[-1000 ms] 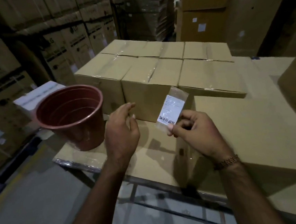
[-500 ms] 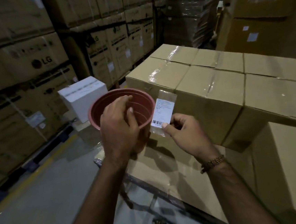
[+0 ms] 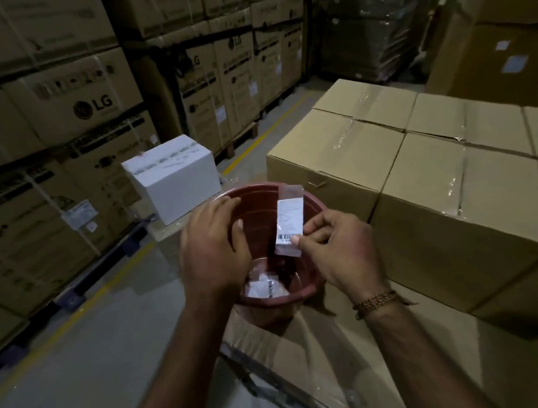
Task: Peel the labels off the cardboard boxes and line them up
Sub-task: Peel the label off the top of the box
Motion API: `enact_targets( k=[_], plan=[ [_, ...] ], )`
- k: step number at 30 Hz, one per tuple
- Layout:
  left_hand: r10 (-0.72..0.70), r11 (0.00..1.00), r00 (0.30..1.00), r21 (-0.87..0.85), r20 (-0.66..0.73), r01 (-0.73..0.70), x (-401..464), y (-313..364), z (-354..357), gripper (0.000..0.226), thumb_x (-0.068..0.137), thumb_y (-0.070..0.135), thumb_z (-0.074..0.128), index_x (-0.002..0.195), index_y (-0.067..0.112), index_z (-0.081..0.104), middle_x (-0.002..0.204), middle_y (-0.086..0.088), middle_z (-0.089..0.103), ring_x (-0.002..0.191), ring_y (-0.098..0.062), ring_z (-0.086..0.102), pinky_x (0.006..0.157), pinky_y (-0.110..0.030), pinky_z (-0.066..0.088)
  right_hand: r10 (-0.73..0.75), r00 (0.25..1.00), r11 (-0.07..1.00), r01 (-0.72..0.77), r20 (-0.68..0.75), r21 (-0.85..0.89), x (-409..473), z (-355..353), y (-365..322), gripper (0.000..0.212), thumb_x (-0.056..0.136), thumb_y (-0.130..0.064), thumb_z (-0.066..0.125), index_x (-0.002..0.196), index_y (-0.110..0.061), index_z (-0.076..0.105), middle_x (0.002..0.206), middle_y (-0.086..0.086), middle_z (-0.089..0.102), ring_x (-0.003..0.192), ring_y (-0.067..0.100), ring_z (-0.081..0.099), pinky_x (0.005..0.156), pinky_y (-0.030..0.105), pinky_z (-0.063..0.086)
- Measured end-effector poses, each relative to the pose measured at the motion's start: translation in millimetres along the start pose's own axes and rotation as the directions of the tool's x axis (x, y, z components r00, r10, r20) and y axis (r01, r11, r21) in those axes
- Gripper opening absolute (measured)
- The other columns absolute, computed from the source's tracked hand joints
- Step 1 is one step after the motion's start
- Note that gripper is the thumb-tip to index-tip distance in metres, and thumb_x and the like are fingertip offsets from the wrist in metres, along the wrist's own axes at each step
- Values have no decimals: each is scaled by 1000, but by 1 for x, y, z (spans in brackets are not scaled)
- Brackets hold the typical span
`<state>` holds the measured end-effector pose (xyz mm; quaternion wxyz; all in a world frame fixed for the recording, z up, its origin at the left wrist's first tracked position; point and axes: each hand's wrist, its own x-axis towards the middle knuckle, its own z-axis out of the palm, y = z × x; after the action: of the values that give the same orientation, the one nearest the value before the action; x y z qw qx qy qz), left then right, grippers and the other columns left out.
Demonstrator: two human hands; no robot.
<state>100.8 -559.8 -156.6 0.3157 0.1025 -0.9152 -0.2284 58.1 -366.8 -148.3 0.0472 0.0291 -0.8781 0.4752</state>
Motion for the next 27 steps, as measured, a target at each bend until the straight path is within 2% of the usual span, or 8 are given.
enact_targets(
  k=[5,9,16,18,19,21,22,27],
  plan=[
    [-12,998,998,-61,62,16,13,-23,1,38,98,21,64,136,18,66,135,0,67,127,-24,57,107,-51,46,59,998,995,-57,14,-82,9,23,-7,24,79,-33,95,73,-26,72,61,-12,71,58,2,67,60,22,52],
    [46,994,992,-108,117,-33,22,-36,-2,38,98,21,65,136,18,66,136,1,66,129,-21,56,108,-52,46,99,995,986,-101,-22,-130,9,38,-13,23,81,-34,92,72,-26,73,61,-11,71,59,3,67,61,25,56],
    [73,989,980,-142,184,-47,24,-55,-9,39,98,24,64,137,22,65,138,4,65,130,-19,54,110,-48,44,117,992,959,-126,-50,-254,5,64,-23,25,78,-35,94,74,-27,71,64,-12,69,62,2,66,60,21,48],
    [85,987,978,-151,192,-56,24,-60,-11,39,99,24,64,138,23,65,138,5,64,131,-18,53,111,-48,43,102,993,937,-117,-62,-328,4,68,-26,23,79,-39,92,79,-25,73,71,-9,72,72,9,70,67,25,54],
    [85,986,977,-155,195,-54,23,-62,-12,39,99,24,64,138,23,64,138,4,64,131,-17,53,111,-48,43,87,994,896,-104,-60,-431,4,69,-28,24,80,-43,90,85,-24,75,78,-6,75,81,16,73,73,29,56],
    [86,986,976,-158,201,-54,24,-66,-14,40,100,23,63,139,23,63,139,4,63,132,-17,53,111,-48,43,43,996,745,-86,-80,-661,2,73,-33,31,85,-50,82,99,-22,77,96,2,77,99,27,72,86,37,58],
    [87,986,975,-155,205,-55,25,-67,-15,40,100,24,63,140,24,63,140,4,63,132,-17,52,111,-47,43,36,994,708,-101,-107,-699,1,72,-36,34,87,-51,80,105,-22,77,101,5,77,104,29,70,91,40,58],
    [67,989,971,-146,229,-34,23,-71,-21,42,101,28,62,143,28,60,142,8,61,135,-15,49,112,-42,39,73,982,732,-171,-173,-660,-3,56,-46,33,93,-48,77,116,-24,75,112,8,70,109,30,66,96,41,57]
  ],
)
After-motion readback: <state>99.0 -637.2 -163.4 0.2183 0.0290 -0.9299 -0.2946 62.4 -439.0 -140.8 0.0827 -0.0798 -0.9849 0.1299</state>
